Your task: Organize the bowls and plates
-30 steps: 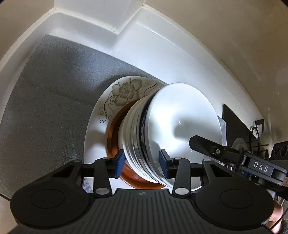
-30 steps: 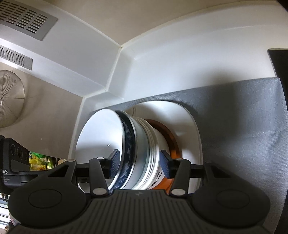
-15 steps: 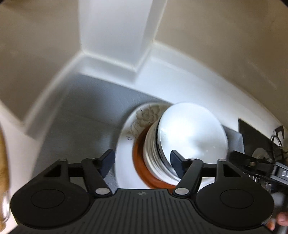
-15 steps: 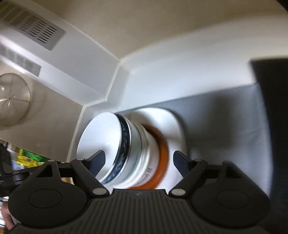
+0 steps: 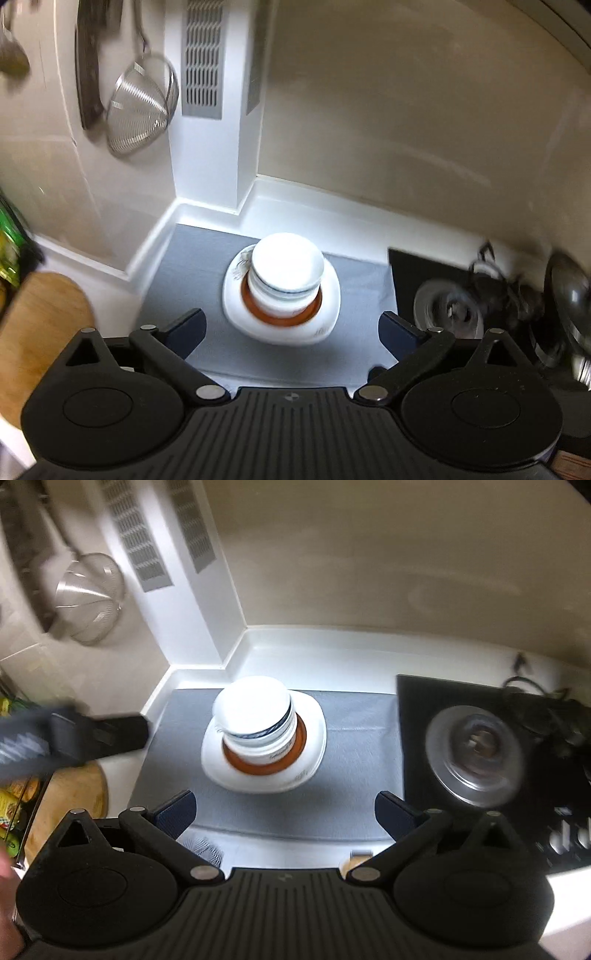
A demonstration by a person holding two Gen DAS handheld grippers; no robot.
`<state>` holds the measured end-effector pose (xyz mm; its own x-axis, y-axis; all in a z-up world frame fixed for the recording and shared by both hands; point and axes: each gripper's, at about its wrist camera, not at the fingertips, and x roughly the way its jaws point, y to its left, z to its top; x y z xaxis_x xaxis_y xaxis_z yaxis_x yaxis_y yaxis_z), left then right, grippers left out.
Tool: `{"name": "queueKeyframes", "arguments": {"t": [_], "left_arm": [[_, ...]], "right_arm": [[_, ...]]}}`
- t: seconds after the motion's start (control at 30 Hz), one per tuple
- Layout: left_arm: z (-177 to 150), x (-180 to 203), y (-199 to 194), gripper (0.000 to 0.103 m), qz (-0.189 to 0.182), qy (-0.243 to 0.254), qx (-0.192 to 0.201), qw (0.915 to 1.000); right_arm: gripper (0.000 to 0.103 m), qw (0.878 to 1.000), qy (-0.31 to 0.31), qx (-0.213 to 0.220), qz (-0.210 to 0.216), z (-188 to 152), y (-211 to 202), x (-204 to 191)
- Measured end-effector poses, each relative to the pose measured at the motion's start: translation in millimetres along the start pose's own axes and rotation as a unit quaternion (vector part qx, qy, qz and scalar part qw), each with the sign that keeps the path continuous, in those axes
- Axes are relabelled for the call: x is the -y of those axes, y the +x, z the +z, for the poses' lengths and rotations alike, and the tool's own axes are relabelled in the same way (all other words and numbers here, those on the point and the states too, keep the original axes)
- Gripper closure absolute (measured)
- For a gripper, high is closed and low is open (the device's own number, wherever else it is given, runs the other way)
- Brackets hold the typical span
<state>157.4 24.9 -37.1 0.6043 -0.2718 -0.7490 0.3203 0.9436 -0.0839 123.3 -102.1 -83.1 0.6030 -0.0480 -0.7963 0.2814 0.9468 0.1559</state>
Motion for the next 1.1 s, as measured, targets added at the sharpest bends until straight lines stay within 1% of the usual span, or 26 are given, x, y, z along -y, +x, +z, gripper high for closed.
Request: {"name": "queueKeyframes", "arguments": {"t": [0.07,0.13,0.23,0.27,0.4,0.67,0.9,1.1], "left_arm": [[-11,9,-23,0.003,-0.005,0.029,-0.002,0.9996],[-24,7,-43,0.004,-0.001,0.031,-0.003,0.9995],[-42,4,-68,0.004,0.013,0.048,0.009,0.9987],[-47,4,-75,0.003,0.018,0.057,0.016,0.9981],[-59,-3,-87,0.003,0.014,0.076,0.006,0.9970],[-70,-19,-103,0.003,0.027,0.081,0.000,0.9963],[-77,-34,-109,0.003,0.021,0.072,-0.005,0.9972],[-80,-40,-113,0.003,0.011,0.076,-0.006,0.9970]], "right_arm": [[0.000,1.000,-0.001,0.016,0.000,-13,-26,-12],[0.000,1.000,0.001,0.023,-0.018,-27,-46,-24],[0.000,0.999,0.019,0.030,-0.024,-48,-67,-31],[0.000,0.999,0.024,0.033,-0.029,-54,-74,-35],[0.000,0.997,0.028,0.043,-0.053,-72,-91,-52],[0.000,0.997,0.040,0.034,-0.052,-88,-100,-71],[0.000,0.998,0.033,0.026,-0.056,-92,-101,-84],[0.000,0.998,0.044,0.021,-0.047,-97,-103,-88]]}}
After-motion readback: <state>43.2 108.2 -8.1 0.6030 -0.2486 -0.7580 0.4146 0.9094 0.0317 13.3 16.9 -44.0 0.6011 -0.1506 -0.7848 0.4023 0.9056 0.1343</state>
